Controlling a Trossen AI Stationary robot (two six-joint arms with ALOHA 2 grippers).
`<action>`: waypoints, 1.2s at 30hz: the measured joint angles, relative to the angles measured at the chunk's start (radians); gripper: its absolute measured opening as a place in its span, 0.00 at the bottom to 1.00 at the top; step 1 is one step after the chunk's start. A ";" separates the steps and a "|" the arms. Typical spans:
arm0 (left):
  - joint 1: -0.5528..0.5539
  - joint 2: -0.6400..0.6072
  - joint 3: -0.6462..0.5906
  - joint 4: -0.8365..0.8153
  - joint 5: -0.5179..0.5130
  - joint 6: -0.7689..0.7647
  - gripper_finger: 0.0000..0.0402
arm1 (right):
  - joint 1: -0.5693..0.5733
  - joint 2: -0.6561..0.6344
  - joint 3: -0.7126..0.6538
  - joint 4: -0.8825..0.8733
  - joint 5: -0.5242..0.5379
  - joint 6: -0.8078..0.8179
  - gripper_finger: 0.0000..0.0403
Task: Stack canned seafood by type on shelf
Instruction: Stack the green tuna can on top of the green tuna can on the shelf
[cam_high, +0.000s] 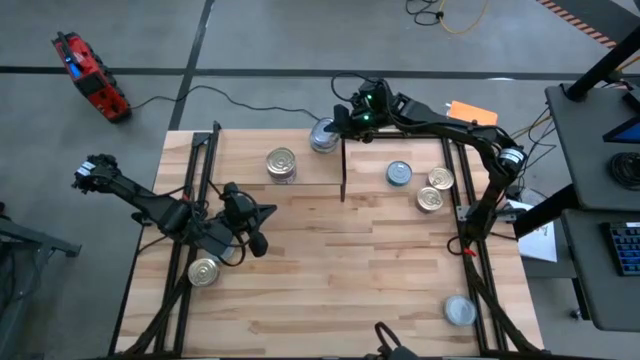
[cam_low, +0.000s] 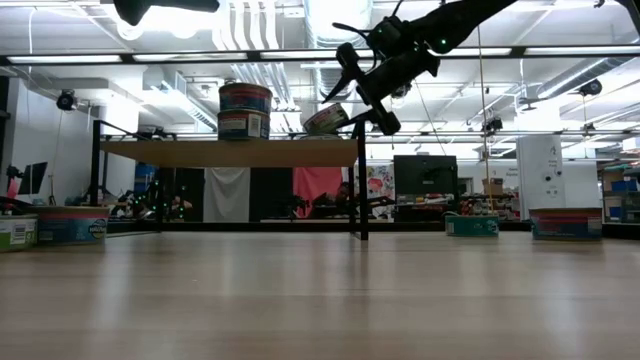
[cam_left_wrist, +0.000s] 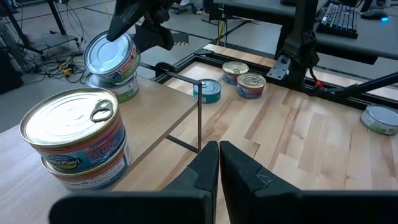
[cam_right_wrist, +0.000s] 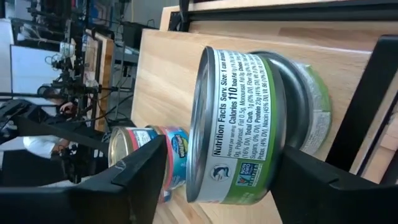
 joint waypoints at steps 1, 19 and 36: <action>0.000 0.000 0.000 0.000 0.000 0.000 0.00 | 0.000 0.000 0.000 0.000 0.006 0.006 0.63; 0.001 0.000 0.000 0.000 -0.008 -0.003 0.00 | 0.000 0.000 0.000 0.033 0.010 0.025 0.82; 0.001 0.000 0.000 0.001 -0.024 -0.018 0.00 | 0.010 0.012 -0.001 0.051 0.033 -0.028 0.85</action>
